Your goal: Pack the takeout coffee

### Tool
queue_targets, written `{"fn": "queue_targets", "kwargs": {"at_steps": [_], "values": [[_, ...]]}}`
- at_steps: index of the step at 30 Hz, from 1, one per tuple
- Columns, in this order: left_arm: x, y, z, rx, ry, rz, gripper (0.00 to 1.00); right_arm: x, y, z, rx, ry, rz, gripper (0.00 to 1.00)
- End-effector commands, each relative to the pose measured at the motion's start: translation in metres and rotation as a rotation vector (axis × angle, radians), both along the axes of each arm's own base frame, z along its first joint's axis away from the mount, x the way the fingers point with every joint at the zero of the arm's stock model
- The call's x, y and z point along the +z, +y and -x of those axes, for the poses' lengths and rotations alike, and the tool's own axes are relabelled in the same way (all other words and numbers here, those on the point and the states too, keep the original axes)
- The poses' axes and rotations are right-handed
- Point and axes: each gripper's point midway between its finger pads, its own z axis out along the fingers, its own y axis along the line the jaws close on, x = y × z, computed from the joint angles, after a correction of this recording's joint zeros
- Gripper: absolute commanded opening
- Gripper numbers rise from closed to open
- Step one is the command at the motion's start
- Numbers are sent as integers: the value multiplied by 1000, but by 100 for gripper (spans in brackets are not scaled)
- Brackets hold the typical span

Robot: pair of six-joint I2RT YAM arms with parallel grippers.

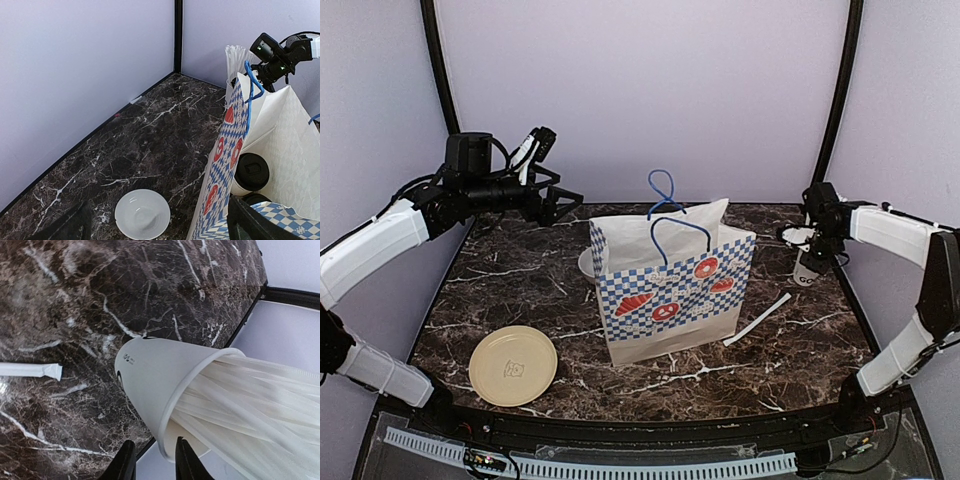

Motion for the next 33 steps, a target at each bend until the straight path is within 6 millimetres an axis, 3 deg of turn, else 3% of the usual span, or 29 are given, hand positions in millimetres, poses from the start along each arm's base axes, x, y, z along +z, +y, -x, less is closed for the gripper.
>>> {"fn": "queue_targets", "kwargs": {"at_steps": [1,4,7,10,13,23,33], "values": [[5,-3,5,-23,1,16,96,23,15,5,17,-16,-82,30],[6,-3,6,-23,-1,17,96,31,20,15,32,-1,-97,33],[6,-3,6,-24,0,16,96,33,33,37,112,66,-134,35],[8,-4,8,-32,-1,21,96,26,58,78,322,180,-224,38],[10,-5,9,-39,-3,34,96,19,81,104,594,206,-272,40],[2,-4,3,-22,8,12,96,-35,105,80,745,340,-300,33],[-16,-4,-4,-13,35,-38,96,-90,110,63,770,420,-235,31]]}}
